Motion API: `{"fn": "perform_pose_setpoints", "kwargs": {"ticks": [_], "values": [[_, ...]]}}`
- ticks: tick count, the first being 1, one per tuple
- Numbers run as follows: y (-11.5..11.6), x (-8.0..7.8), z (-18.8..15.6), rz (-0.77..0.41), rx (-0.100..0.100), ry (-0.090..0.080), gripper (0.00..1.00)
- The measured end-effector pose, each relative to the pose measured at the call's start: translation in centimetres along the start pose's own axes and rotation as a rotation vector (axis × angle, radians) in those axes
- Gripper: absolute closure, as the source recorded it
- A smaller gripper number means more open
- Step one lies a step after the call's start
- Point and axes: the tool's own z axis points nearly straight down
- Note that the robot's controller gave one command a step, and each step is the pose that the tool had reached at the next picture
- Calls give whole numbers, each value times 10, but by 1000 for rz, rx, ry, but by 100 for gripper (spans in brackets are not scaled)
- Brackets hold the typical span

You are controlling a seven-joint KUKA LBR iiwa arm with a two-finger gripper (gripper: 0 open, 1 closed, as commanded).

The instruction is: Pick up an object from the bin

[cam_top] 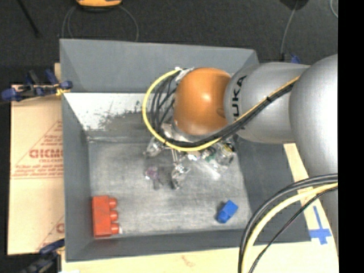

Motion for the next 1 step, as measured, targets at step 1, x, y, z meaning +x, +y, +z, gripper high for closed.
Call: {"fn": "perform_pose_setpoints", "kwargs": {"ticks": [1], "values": [[-1, -1, -2, 2, 3, 1, 100]]}}
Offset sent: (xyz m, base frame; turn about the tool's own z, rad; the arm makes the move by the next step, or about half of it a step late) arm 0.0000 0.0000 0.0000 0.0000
